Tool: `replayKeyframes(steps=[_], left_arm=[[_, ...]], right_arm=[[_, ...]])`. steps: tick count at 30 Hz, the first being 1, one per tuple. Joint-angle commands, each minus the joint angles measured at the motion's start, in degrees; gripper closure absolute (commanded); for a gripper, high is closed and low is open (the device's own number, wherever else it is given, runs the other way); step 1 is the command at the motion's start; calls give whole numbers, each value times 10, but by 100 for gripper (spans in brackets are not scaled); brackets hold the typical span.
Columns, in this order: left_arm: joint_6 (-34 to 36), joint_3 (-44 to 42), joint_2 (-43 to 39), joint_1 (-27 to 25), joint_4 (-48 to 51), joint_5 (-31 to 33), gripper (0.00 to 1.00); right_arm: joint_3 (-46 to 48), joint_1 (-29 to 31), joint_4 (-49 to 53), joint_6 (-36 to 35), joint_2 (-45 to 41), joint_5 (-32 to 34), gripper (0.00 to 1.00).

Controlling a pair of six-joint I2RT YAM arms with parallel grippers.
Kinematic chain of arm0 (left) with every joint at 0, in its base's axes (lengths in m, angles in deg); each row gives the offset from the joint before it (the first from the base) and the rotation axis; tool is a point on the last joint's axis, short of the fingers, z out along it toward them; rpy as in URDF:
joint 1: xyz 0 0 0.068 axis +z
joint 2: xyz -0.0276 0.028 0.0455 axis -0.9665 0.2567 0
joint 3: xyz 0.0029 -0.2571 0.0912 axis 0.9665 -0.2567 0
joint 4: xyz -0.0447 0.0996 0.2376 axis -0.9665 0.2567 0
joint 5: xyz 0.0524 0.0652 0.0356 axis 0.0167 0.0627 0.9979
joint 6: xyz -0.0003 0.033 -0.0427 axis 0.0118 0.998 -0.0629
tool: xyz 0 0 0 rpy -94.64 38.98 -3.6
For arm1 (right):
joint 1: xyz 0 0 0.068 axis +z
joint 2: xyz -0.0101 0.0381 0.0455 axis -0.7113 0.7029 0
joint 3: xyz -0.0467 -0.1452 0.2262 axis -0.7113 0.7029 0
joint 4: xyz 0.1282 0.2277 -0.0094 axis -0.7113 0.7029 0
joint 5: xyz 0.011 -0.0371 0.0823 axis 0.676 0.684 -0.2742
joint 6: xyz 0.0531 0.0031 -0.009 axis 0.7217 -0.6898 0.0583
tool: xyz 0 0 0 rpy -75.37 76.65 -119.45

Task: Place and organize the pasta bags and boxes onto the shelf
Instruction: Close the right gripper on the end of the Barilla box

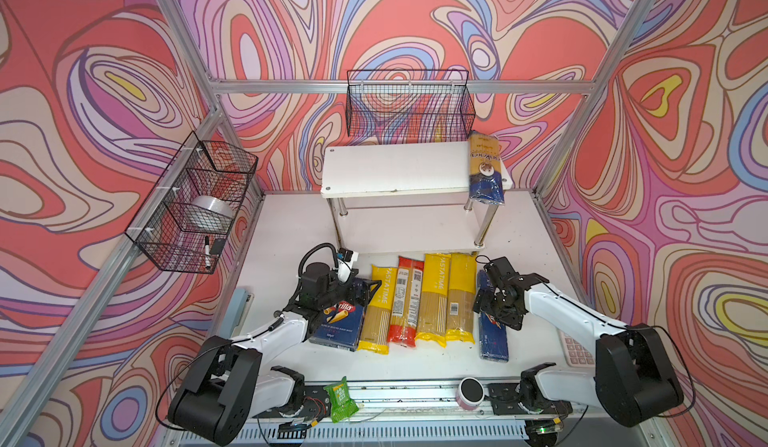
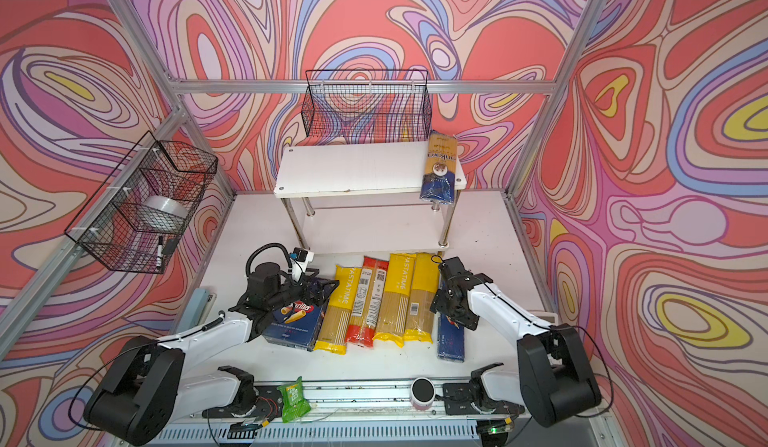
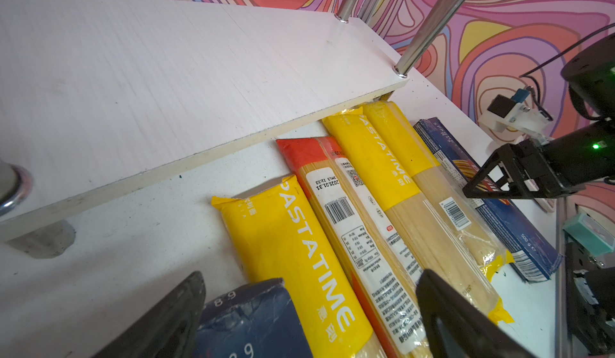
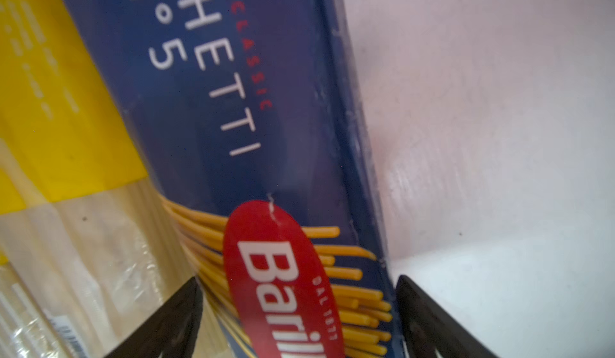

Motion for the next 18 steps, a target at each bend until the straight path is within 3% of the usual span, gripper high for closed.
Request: replayKeyframes(steps=[1, 18], left_arm=[[-2, 12, -2, -3, -1, -5, 0], [11, 6, -24, -4, 13, 15, 0]], right_arm=[[0, 4, -4, 11, -2, 22, 7], [17, 5, -55, 4, 19, 20, 25]])
